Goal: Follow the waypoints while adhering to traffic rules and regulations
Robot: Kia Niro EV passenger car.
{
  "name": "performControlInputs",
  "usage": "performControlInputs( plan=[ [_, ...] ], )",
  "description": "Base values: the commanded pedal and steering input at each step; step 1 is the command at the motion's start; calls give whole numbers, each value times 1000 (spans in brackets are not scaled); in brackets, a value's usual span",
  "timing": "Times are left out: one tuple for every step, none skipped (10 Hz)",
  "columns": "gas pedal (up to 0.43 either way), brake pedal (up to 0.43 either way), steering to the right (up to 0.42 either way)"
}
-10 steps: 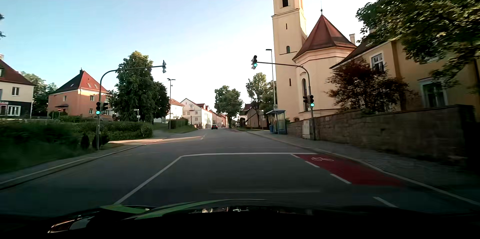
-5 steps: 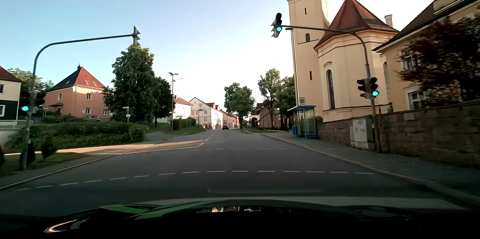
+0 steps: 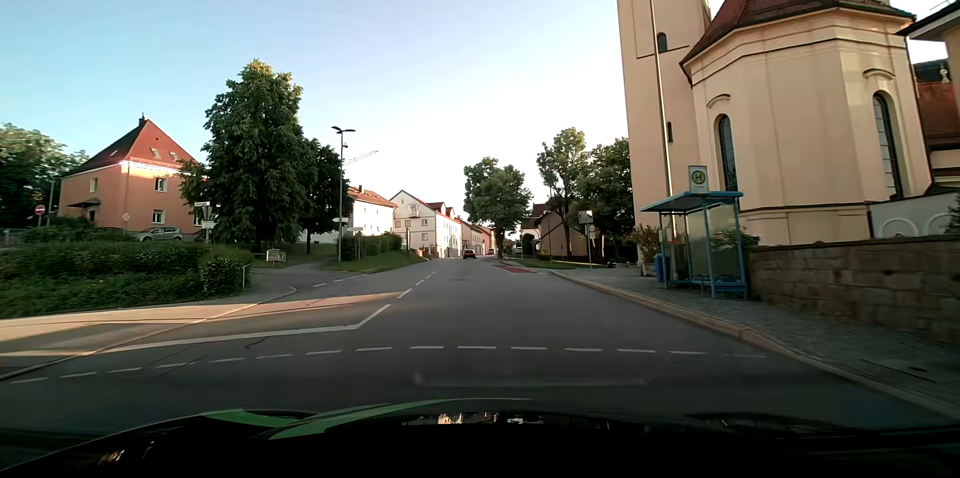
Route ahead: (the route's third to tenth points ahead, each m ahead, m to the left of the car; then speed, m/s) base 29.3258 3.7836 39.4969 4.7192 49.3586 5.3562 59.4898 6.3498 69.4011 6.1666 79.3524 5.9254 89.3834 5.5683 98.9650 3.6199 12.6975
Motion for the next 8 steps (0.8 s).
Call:
performControlInputs(
  plan=[
    [220, 0, -28],
    [220, 0, -26],
    [220, 0, -23],
    [220, 0, -19],
    [220, 0, -16],
    [220, 0, -16],
    [220, 0, -15],
    [220, 0, -13]
  ],
)
